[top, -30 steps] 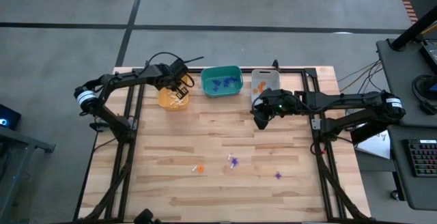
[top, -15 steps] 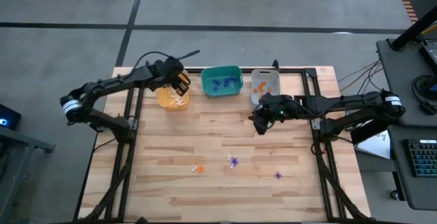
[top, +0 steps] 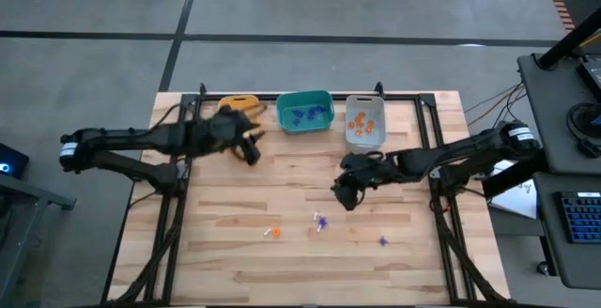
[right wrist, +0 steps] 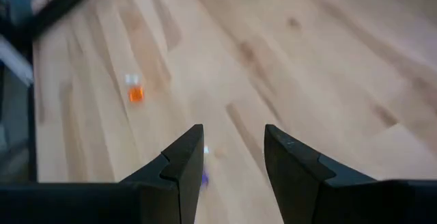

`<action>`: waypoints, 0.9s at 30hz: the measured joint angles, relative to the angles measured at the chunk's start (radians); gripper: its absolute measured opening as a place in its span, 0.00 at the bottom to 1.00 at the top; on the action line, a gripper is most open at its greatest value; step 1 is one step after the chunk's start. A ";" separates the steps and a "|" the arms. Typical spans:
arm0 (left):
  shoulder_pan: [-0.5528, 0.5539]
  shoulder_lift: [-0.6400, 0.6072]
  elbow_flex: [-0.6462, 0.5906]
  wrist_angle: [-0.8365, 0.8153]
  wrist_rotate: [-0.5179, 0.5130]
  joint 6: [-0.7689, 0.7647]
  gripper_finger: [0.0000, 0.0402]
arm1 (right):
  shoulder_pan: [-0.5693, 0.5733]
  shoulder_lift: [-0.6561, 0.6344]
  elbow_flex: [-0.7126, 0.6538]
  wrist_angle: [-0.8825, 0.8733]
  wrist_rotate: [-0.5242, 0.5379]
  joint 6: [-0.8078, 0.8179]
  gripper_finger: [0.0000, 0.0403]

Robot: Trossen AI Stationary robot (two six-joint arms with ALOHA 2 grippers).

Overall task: Sort Halloween decoration
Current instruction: Put the violet spider toy into the green bin

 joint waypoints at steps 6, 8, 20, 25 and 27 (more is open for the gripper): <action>-0.247 0.008 -0.013 0.034 -0.140 -0.058 0.29 | 0.081 0.096 0.000 0.001 -0.056 -0.241 0.35; -0.317 0.021 -0.013 0.053 -0.183 -0.065 0.29 | 0.104 0.125 0.000 0.017 -0.053 -0.293 0.35; -0.500 0.084 -0.013 0.119 -0.267 -0.093 0.29 | 0.178 0.328 0.000 0.242 -0.016 -0.347 0.35; -0.503 0.110 -0.013 0.120 -0.267 -0.101 0.29 | 0.178 0.393 0.000 0.280 0.002 -0.308 0.35; -0.502 0.121 -0.013 0.124 -0.268 -0.102 0.29 | 0.178 0.408 -0.001 0.279 0.003 -0.294 0.35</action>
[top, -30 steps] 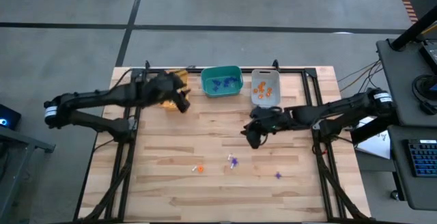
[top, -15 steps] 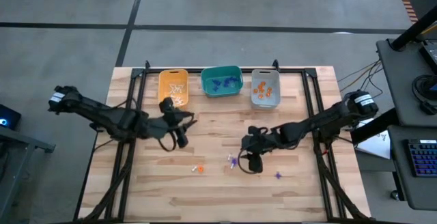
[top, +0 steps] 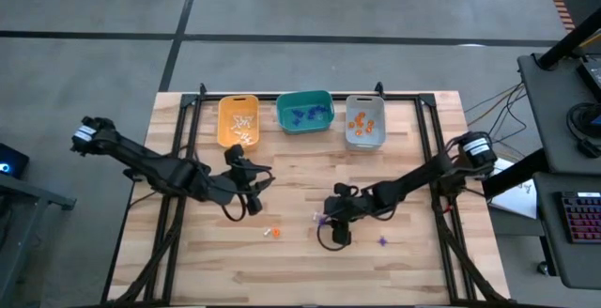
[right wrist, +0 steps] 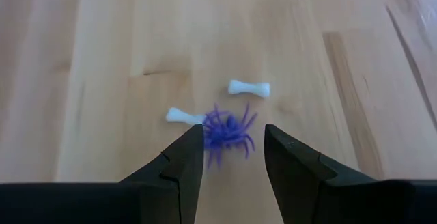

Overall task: Sort Halloween decoration
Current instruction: Put the violet spider toy into the green bin

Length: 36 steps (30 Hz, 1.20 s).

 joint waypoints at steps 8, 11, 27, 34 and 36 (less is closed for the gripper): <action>0.000 0.022 0.000 0.021 0.000 -0.001 0.29 | 0.000 0.034 0.000 0.021 0.002 0.016 0.35; 0.000 0.030 0.000 0.029 0.000 -0.001 0.29 | 0.000 0.050 -0.001 0.044 0.009 0.016 0.35; 0.000 0.037 0.000 0.031 0.000 0.003 0.29 | 0.000 0.053 -0.001 0.040 0.055 0.012 0.06; 0.000 0.037 0.000 0.029 0.000 0.003 0.29 | 0.000 0.034 -0.001 -0.032 0.055 0.017 0.02; 0.000 0.037 0.000 0.028 0.000 0.003 0.29 | 0.000 0.024 -0.001 -0.039 0.054 0.016 0.02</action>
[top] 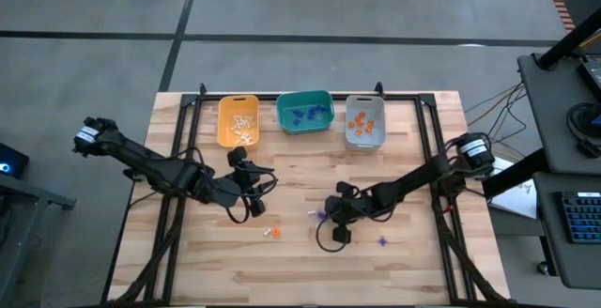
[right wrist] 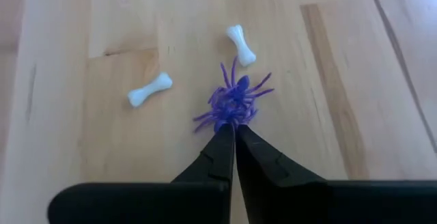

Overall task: Sort Halloween decoration
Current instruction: Put the violet spider toy into the green bin

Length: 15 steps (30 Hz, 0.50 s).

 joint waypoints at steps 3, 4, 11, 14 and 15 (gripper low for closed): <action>0.000 0.000 0.000 -0.002 0.000 0.000 0.29 | 0.000 -0.026 0.000 -0.025 0.000 0.000 0.02; 0.000 0.000 0.000 -0.002 0.000 0.000 0.29 | 0.000 -0.036 0.000 -0.039 0.000 0.001 0.02; 0.000 0.000 0.000 -0.005 0.000 0.000 0.29 | 0.000 -0.089 0.000 -0.147 0.025 0.034 0.02; 0.000 0.000 0.000 -0.005 0.000 0.000 0.29 | 0.000 -0.108 0.000 -0.145 0.033 0.035 0.02; 0.000 0.000 0.000 -0.005 0.000 0.000 0.29 | 0.000 -0.115 0.000 -0.144 0.047 0.035 0.02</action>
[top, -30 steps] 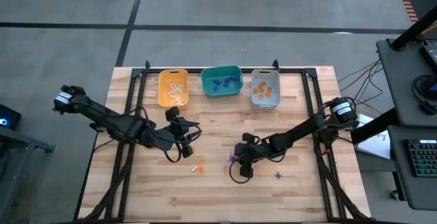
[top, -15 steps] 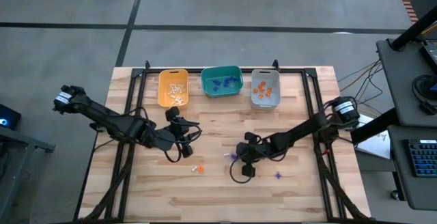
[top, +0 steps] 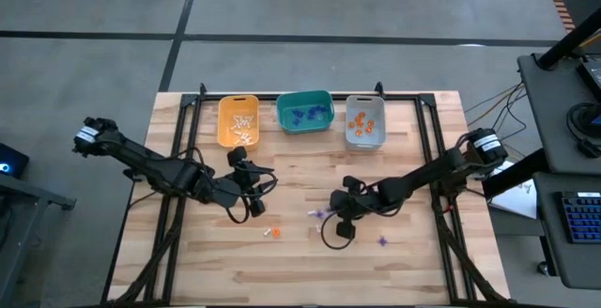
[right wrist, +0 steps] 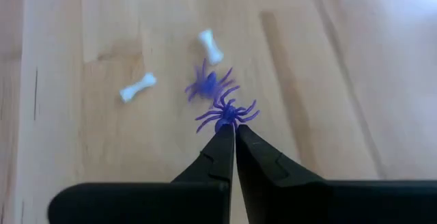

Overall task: Sort Halloween decoration
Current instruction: Put the violet spider toy into the green bin

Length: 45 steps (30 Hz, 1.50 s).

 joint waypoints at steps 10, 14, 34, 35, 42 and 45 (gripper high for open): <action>-0.002 -0.019 0.003 0.000 -0.078 0.057 0.29 | -0.068 -0.100 0.000 0.012 0.049 -0.061 0.02; -0.002 -0.035 0.010 0.000 -0.078 0.087 0.29 | -0.144 -0.136 0.021 0.011 0.020 -0.133 0.02; -0.002 -0.051 0.019 -0.034 -0.079 0.131 0.29 | -0.633 0.119 0.538 -0.282 -0.081 -0.534 0.02; -0.002 -0.051 0.019 -0.037 -0.079 0.131 0.29 | -0.657 0.139 0.551 -0.289 -0.081 -0.544 0.02; -0.002 -0.051 0.019 -0.060 -0.079 0.132 0.29 | -0.778 0.270 0.629 -0.292 -0.085 -0.569 0.02; -0.002 -0.051 0.019 -0.063 -0.079 0.143 0.29 | -0.803 0.308 0.663 -0.285 -0.085 -0.530 0.02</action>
